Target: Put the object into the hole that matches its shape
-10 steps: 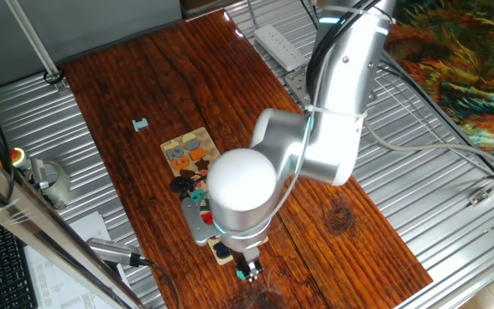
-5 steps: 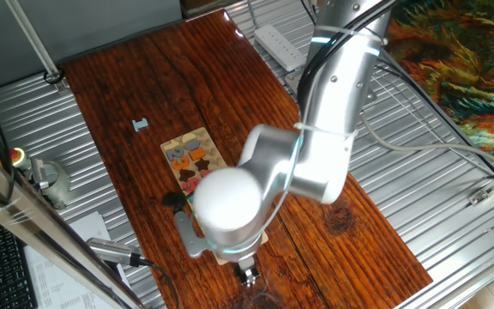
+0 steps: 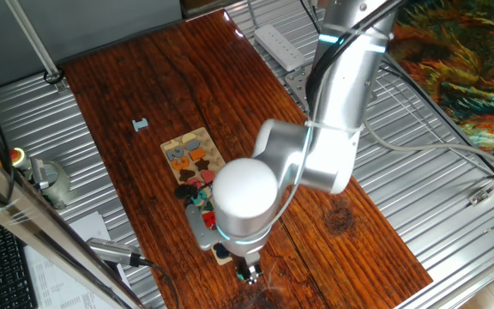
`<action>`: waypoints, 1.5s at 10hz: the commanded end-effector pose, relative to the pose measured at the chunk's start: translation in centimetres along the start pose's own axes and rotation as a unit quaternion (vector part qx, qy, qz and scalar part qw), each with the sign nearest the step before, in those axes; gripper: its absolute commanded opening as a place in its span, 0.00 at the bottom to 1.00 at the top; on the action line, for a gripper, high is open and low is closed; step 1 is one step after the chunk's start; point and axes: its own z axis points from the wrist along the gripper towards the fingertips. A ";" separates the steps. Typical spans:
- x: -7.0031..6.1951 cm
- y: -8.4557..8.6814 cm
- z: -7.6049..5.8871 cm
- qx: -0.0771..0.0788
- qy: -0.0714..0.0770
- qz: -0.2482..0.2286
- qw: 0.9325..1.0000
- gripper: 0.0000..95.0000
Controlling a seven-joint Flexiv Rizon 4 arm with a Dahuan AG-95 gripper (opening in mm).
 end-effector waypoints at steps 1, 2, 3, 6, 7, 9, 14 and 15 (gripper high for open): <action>0.1 -0.2 0.0 0.000 -0.005 0.001 1.000 0.40; 0.1 -0.2 0.3 0.000 -0.006 0.001 1.000 0.40; 0.1 -0.2 0.6 0.000 -0.006 0.001 1.000 0.40; 0.2 0.0 1.2 -0.001 -0.006 0.002 1.000 0.40; 0.2 0.0 1.4 -0.001 -0.006 0.002 1.000 0.40; 0.2 0.0 1.7 0.000 -0.007 0.002 1.000 0.40; 0.3 0.3 2.1 0.001 -0.007 0.002 1.000 0.40; 0.3 0.3 2.1 0.001 -0.007 0.002 1.000 0.40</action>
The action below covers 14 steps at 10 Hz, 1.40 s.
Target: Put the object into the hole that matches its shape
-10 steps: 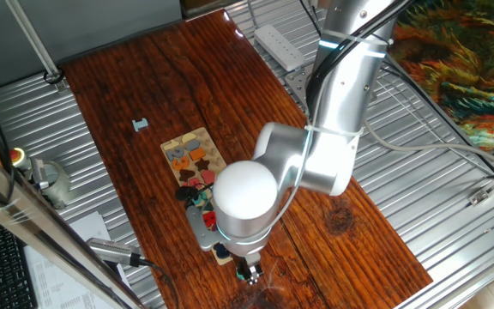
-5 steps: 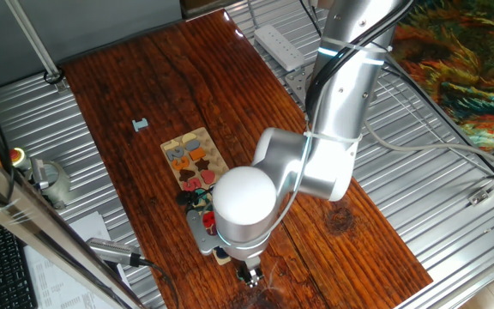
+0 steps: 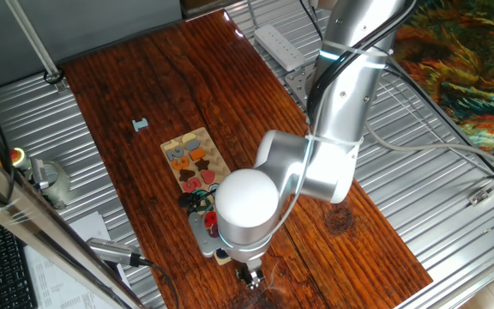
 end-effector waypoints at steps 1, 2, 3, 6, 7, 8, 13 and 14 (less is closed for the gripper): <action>0.0 -0.1 -0.1 0.000 0.000 0.000 1.000 0.40; 0.1 -0.1 0.0 0.000 0.000 -0.001 1.000 0.40; 0.1 -0.1 0.0 0.001 0.000 -0.001 1.000 0.40; 0.1 -0.1 0.1 0.001 0.000 -0.001 1.000 0.40; 0.1 -0.1 0.2 0.001 0.000 -0.001 1.000 0.40; 0.1 -0.1 0.2 0.002 0.000 -0.002 1.000 0.40; 0.1 0.0 0.3 0.001 0.000 -0.003 1.000 0.40; 0.1 0.0 0.3 0.001 0.000 -0.003 1.000 0.40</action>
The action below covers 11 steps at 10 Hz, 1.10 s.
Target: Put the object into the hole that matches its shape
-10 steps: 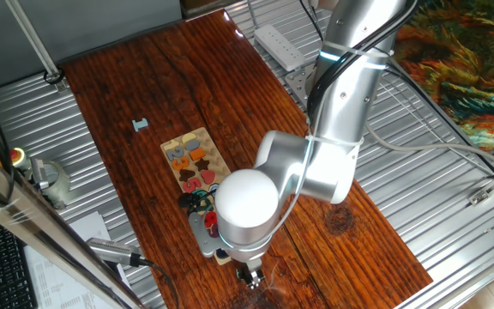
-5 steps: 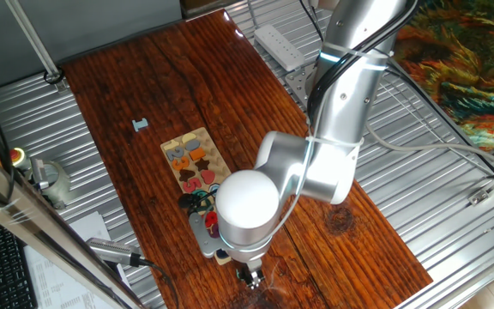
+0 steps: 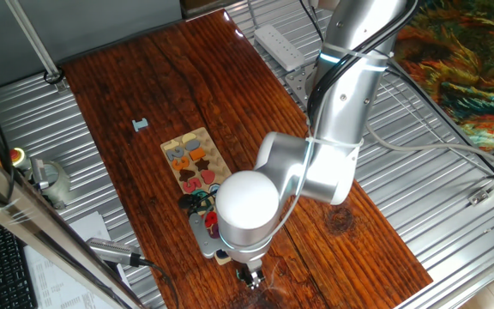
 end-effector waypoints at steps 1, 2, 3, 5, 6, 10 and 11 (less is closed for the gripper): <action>0.0 0.0 0.0 0.000 0.000 0.000 1.000 0.40; 0.0 0.0 0.1 0.001 0.000 0.001 1.000 0.40; 0.0 0.0 0.2 0.001 0.000 0.001 1.000 0.40; 0.0 0.0 0.2 0.001 0.000 0.001 1.000 0.40; 0.0 0.0 0.2 0.001 0.001 0.002 1.000 0.40; 0.0 0.0 0.2 0.001 0.002 0.004 1.000 0.20; 0.0 0.0 0.2 0.001 0.002 0.004 1.000 0.20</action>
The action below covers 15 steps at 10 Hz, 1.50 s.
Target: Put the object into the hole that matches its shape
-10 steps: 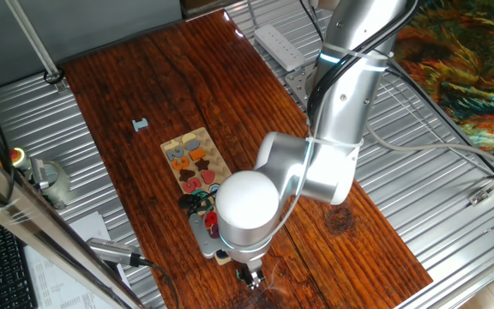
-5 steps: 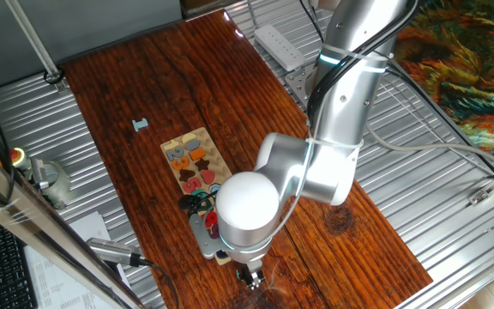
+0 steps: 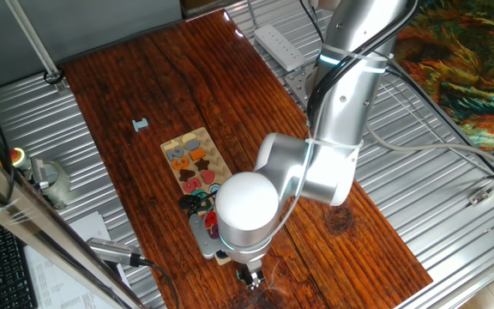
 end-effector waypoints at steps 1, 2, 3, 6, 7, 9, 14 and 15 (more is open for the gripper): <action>0.0 -0.1 0.0 0.000 0.001 0.002 1.000 0.00; 0.0 -0.1 0.0 0.000 0.001 0.002 1.000 0.00; 0.0 -0.1 0.0 0.000 0.002 0.003 1.000 0.00; 0.0 -0.1 -0.6 0.000 0.005 0.004 1.000 0.00; -0.1 -0.1 -1.3 0.001 0.008 0.002 1.000 0.00; -0.2 -0.2 -2.4 0.003 0.007 -0.001 1.000 0.00; -0.7 -3.8 -4.7 -0.002 0.002 -0.015 1.000 0.00; -1.1 -4.9 -5.4 -0.002 0.003 -0.020 1.000 0.00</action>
